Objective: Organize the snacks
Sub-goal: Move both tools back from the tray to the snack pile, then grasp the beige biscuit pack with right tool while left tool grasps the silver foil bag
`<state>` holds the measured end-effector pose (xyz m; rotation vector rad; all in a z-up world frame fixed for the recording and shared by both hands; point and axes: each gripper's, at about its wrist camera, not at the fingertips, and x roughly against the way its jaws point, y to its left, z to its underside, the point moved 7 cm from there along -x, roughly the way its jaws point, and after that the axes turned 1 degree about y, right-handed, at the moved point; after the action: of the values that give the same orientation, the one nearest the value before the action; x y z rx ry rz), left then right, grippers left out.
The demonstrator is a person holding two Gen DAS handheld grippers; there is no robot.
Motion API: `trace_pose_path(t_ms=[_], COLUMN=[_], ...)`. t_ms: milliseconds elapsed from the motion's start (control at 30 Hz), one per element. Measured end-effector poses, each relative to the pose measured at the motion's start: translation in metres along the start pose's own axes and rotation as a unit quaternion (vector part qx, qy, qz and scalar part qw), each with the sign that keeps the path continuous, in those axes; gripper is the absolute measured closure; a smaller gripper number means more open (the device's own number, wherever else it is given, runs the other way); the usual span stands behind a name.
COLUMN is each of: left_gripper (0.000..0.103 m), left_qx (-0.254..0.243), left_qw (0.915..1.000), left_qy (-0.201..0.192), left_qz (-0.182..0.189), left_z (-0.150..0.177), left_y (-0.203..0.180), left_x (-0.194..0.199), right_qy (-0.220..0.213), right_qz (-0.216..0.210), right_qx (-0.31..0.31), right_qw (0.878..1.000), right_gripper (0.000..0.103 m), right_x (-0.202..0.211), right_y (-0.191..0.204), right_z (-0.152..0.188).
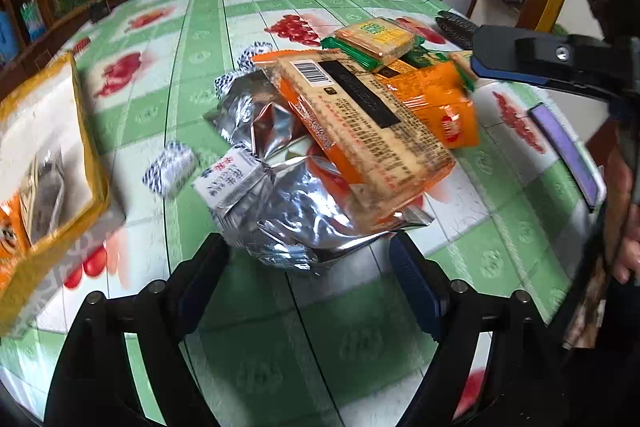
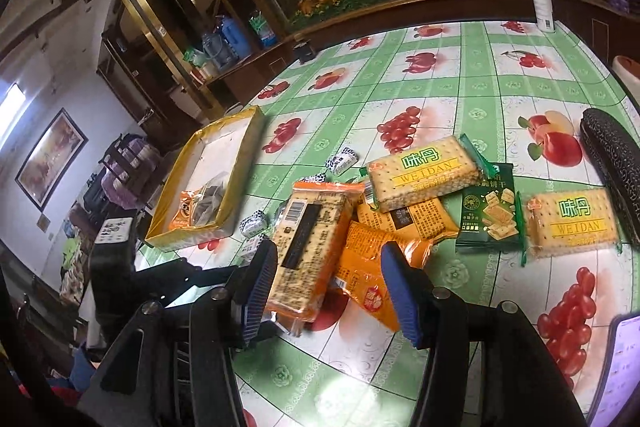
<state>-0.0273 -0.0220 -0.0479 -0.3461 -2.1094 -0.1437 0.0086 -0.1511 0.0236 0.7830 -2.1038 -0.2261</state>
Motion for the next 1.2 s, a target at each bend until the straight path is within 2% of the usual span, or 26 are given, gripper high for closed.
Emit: trace_pose_path(t_ms=[67,167,267,333,400,500,633,700,767,800,933,1033,1067,1100,1133,1200], left_gripper=[0.019,0.019,0.036,0.041,0.047,0.047,0.046,0.031,0.022,0.022,0.022,0.022,0.022,0.022,0.022,0.022], left_qx=[-0.010,-0.010,0.004,-0.001,-0.009,-0.035,-0.052,-0.053,-0.051,-0.048,-0.045,-0.053,-0.054,-0.056,-0.057,-0.058], left_qw=[0.9998,0.9999,0.9987,0.9983,0.9968,0.9923,0.9907,0.9913,0.9926,0.9931,0.9929,0.9933,0.9935,0.9934,0.9934,0.9936], left_qy=[0.005,0.002,-0.015,-0.014,-0.010,0.000,-0.008,-0.019,-0.035,-0.040,-0.042,-0.039,-0.039,-0.039,-0.039,-0.039], left_qz=[-0.014,0.003,0.048,0.056,0.079,0.119,0.125,0.119,0.105,0.100,0.102,0.095,0.092,0.092,0.092,0.089], left_z=[-0.002,-0.006,-0.007,-0.006,-0.001,0.010,0.018,0.016,0.011,0.008,0.002,0.000,0.000,0.000,0.001,-0.002], left_y=[-0.003,-0.006,-0.005,-0.006,-0.010,-0.022,-0.027,-0.023,-0.018,-0.015,-0.014,-0.015,-0.015,-0.015,-0.015,-0.015], left_x=[-0.003,-0.005,0.001,0.003,0.008,0.018,0.032,0.039,0.043,0.043,0.042,0.038,0.039,0.040,0.040,0.040], right_qy=[0.001,0.003,0.008,0.011,0.015,0.024,0.046,0.055,0.067,0.072,0.081,0.085,0.085,0.084,0.083,0.082], right_qz=[-0.003,-0.006,-0.010,-0.010,-0.007,0.005,0.037,0.049,0.058,0.061,0.102,0.112,0.115,0.121,0.127,0.114], right_qx=[-0.003,-0.010,-0.018,-0.019,-0.014,-0.001,0.028,0.041,0.056,0.061,0.100,0.113,0.119,0.127,0.136,0.131], right_qw=[1.000,1.000,1.000,1.000,1.000,1.000,0.998,0.996,0.994,0.994,0.986,0.984,0.983,0.981,0.979,0.982], right_gripper=[0.046,0.046,0.044,0.043,0.040,0.035,0.032,0.031,0.029,0.026,0.026,0.026,0.027,0.042,0.048,0.048], right_x=[-0.001,-0.004,-0.009,-0.012,-0.016,-0.026,-0.048,-0.058,-0.070,-0.074,-0.085,-0.089,-0.089,-0.088,-0.088,-0.082], right_y=[-0.002,-0.003,-0.003,-0.001,0.002,0.007,0.009,0.009,0.011,0.012,0.018,0.019,0.020,0.020,0.019,0.018], right_z=[0.001,0.005,0.007,0.008,0.007,0.004,0.001,0.000,0.001,0.001,0.001,0.002,0.002,0.003,0.003,0.005])
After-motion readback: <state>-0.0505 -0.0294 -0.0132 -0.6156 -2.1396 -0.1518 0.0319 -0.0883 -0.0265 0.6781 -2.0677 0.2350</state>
